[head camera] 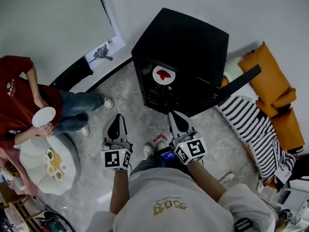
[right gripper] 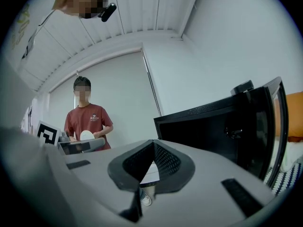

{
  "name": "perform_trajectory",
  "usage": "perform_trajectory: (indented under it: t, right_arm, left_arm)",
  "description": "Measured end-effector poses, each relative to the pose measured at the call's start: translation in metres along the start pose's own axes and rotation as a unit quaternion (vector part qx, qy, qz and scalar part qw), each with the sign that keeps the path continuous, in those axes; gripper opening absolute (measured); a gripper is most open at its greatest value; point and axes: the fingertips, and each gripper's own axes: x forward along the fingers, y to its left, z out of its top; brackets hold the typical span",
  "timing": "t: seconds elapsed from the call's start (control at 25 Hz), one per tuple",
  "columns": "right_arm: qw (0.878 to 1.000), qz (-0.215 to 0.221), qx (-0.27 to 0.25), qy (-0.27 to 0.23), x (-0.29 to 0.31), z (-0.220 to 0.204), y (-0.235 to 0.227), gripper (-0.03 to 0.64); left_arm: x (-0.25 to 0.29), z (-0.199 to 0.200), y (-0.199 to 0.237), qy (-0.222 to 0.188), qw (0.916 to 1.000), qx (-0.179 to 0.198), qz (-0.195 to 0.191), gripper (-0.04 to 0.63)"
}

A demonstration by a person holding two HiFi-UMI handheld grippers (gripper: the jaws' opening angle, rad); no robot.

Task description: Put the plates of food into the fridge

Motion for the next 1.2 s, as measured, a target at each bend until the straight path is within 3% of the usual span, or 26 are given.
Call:
perform_trajectory:
  t: [1.2]
  right_arm:
    - [1.0, 0.004, 0.002, 0.009, 0.0015, 0.0061, 0.0062, 0.009]
  left_arm:
    - [-0.0065, -0.0032, -0.0027, 0.013, 0.9998, 0.013, -0.003, 0.006]
